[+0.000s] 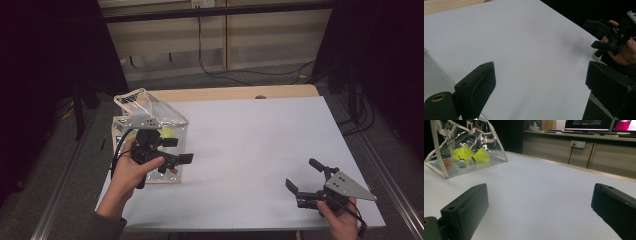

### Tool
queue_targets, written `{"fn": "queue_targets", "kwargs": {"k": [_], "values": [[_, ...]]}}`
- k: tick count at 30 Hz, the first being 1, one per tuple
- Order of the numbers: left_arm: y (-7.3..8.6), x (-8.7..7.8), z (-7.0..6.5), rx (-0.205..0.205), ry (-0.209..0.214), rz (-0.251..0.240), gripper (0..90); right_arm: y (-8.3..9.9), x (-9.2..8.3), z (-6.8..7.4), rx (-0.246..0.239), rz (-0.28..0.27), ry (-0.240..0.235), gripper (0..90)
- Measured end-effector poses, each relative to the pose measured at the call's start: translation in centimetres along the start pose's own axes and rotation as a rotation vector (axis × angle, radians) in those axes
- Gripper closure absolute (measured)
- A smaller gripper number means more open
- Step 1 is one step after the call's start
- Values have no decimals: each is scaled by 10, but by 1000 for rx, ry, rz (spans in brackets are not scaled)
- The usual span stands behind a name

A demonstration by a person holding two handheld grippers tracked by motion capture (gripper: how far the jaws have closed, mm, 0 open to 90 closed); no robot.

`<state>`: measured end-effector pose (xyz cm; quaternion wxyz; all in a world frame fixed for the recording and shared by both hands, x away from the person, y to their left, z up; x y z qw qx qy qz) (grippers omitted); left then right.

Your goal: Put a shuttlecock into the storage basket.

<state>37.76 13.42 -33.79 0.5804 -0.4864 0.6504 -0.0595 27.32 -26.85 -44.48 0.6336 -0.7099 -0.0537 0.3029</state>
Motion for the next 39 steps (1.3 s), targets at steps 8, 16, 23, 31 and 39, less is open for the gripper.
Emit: {"fn": "queue_targets", "kwargs": {"k": [8, 16, 23, 31, 39], "values": [[8, 4, 0, 12, 14, 16, 89, 0, 0, 0, -2, 0, -2, 12], [17, 7, 2, 22, 16, 23, 83, 0, 0, 0, 3, -1, 1, 12], [22, 9, 2, 38, 11, 39, 81, 0, 0, 0, -1, 2, 0, 12], [26, 9, 3, 48, 12, 43, 80, 1, 0, 0, 1, 2, -1, 12], [31, 8, 5, 49, 16, 42, 80, 1, 1, 0, -1, 3, -4, 12]]}}
Point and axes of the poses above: each handheld gripper's, and its own axes: x roughly forward along the jaws, y roughly out of its underside, z roughly to its left, the point moved 4 cm from there along x, roughly forward along the jaws, and after that the axes turned 12 degrees about z, right-handed, at the moved point
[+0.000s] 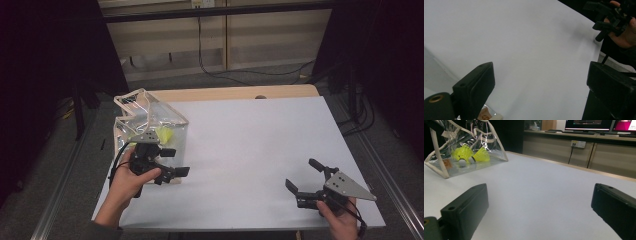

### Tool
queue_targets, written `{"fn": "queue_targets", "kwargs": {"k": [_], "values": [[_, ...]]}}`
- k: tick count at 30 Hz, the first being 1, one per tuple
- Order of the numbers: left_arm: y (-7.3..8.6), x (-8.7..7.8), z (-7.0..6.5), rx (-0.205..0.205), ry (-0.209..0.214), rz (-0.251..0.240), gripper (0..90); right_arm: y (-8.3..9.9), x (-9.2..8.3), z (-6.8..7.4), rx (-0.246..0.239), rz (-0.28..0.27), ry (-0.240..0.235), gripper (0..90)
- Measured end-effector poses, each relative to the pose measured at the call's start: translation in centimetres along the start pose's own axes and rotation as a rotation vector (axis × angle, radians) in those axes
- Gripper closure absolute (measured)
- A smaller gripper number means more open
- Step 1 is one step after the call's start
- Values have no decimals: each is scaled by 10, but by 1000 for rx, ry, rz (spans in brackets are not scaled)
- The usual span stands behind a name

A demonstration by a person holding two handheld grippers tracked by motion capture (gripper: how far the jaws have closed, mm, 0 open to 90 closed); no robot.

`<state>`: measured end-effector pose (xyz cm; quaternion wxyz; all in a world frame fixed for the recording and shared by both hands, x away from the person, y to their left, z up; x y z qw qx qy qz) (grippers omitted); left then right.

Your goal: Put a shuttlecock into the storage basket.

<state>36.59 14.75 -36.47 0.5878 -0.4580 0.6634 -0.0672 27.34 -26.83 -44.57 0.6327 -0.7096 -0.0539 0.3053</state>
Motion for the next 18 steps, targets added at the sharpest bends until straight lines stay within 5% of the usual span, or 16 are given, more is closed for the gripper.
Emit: {"fn": "queue_targets", "kwargs": {"k": [18], "values": [[17, -2, 7, -3, -13, -2, 90, 0, 0, 0, -3, -1, 2, 12]]}}
Point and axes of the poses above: each handheld gripper's, and its own axes: x roughly forward along the jaws, y roughly out of its underside, z roughly to its left, the point moved 4 cm from there along x, roughly forward along the jaws, and after that the axes turned 12 degrees about z, right-handed, at the moved point
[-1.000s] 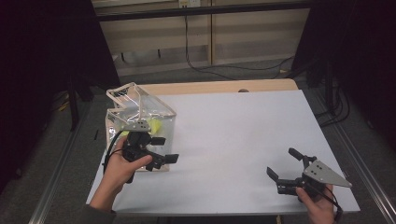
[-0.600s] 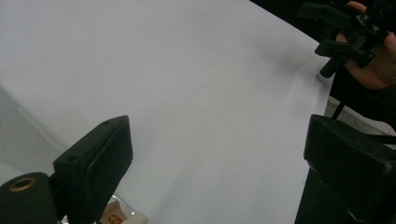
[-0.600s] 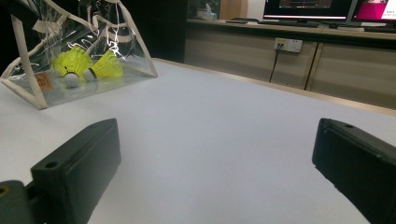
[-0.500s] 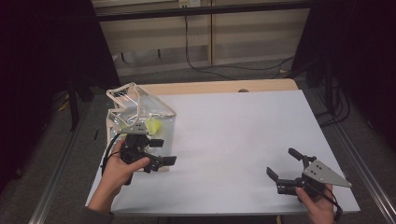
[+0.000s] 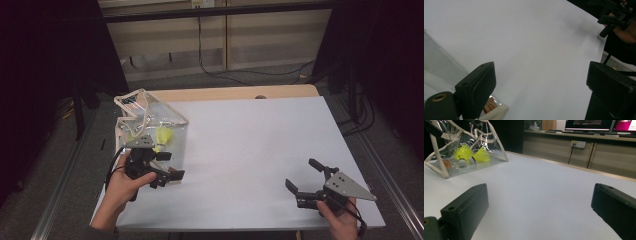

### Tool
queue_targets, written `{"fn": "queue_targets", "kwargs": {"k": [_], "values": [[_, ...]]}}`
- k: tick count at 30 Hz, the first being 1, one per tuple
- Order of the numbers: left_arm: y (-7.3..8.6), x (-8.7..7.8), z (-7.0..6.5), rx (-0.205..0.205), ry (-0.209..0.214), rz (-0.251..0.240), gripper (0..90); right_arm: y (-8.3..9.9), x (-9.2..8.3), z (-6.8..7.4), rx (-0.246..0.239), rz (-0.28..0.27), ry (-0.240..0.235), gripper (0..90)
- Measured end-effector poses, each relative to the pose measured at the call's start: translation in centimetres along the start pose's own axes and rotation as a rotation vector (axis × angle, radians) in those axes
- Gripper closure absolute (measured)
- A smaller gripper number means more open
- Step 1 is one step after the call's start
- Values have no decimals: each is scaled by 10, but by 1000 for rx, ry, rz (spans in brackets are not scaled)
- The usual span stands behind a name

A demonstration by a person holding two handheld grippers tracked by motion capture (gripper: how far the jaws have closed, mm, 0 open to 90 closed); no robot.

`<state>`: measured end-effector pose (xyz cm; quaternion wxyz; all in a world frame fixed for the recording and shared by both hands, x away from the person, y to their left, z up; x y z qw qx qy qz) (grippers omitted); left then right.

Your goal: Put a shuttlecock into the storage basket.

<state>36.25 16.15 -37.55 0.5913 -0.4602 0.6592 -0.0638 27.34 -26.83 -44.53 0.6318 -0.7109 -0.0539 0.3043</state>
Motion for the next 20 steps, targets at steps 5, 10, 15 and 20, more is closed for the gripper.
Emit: {"fn": "queue_targets", "kwargs": {"k": [5, 10, 15, 20], "values": [[4, 0, 1, 2, -2, 3, 90, 0, 0, 0, 2, 0, 0, 12], [7, 1, 1, 6, -3, 10, 92, 0, 0, 0, 2, -1, 1, 12], [10, 1, 2, 7, -2, 11, 92, 0, 0, 0, 1, 0, 0, 12], [15, 0, 3, 16, 0, 8, 92, 0, 1, 0, -1, -2, 1, 12]]}}
Point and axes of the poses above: each handheld gripper's, and its own axes: x roughly forward along the jaws, y roughly out of its underside, z roughly to its left, the point moved 4 cm from there along x, roughly forward along the jaws, and after that the axes turned 12 degrees about z, right-handed, at the moved point
